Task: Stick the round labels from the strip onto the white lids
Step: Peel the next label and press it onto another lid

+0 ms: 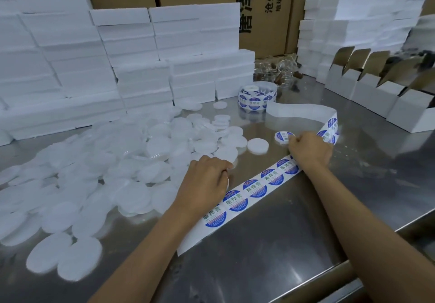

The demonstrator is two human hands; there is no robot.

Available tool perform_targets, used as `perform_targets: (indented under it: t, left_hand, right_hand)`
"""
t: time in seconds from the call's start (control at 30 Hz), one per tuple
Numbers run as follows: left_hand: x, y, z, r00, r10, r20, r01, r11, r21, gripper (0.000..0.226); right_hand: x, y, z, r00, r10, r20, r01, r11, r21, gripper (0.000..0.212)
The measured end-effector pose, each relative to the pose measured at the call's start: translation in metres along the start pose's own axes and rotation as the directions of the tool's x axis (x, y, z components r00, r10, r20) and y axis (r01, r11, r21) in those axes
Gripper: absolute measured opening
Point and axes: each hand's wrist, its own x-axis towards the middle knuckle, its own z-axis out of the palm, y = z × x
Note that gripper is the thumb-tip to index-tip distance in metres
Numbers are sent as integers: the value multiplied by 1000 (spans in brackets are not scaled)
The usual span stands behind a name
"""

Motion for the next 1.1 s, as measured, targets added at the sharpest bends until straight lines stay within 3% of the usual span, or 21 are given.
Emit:
perform_targets:
  t: [0.07,0.17,0.33,0.47,0.57,0.63,0.67,0.73,0.8,0.83,0.9,1.0,1.1]
  left_hand:
    - [0,-4,0,1000,1,15,-2,1000,16,32]
    - [-3,-9,-3,1000,-4,19,3,999,39,28]
    - [-8,-14,-8,999,22,35,-25,995,100,20]
    - [-10,-13,-10,1000,6,22,-8,997,82,22]
    - [-10,-8,-15,986,-130,-108,114,982,-148,27]
    - [-7,-4,-23,940,-278,-199,173,889,-423,24]
    - [-5,-2,-27,916,-361,-175,202,792,-576,23]
    - [-2,0,-35,894,-447,29,280,509,-814,28]
    - [-4,-2,-38,908,-340,246,325,200,-924,36]
    - [-6,-4,-38,925,-255,281,319,118,-941,39]
    - [-12,-7,-41,955,-149,257,277,131,-952,41]
    - [-16,-12,-46,961,-162,226,252,164,-954,40]
    - [-25,-20,-52,946,-194,260,284,110,-952,38]
  right_hand:
    - [-3,-2,1,997,-20,-76,19,1000,-7,37]
    - [-13,-9,5,956,-191,-223,200,980,17,27]
    - [-31,-25,19,925,-376,48,377,926,-1,46]
    - [-39,-32,13,903,-425,61,426,904,-12,54]
    - [-53,-37,2,905,-424,-32,425,898,112,56]
    - [-71,-41,-7,888,-438,-140,460,840,287,57]
    - [-82,-45,-11,867,-462,-186,497,784,372,57]
    - [-106,-55,-18,808,-530,-258,584,662,469,57]
    - [-126,-64,-23,743,-587,-320,663,582,470,55]
    - [-133,-68,-24,723,-604,-337,685,562,463,54]
    - [-144,-74,-26,717,-615,-328,688,553,470,56]
    - [-157,-76,-29,765,-584,-271,624,570,535,57]
    - [-170,-72,-31,758,-626,-185,604,565,562,27]
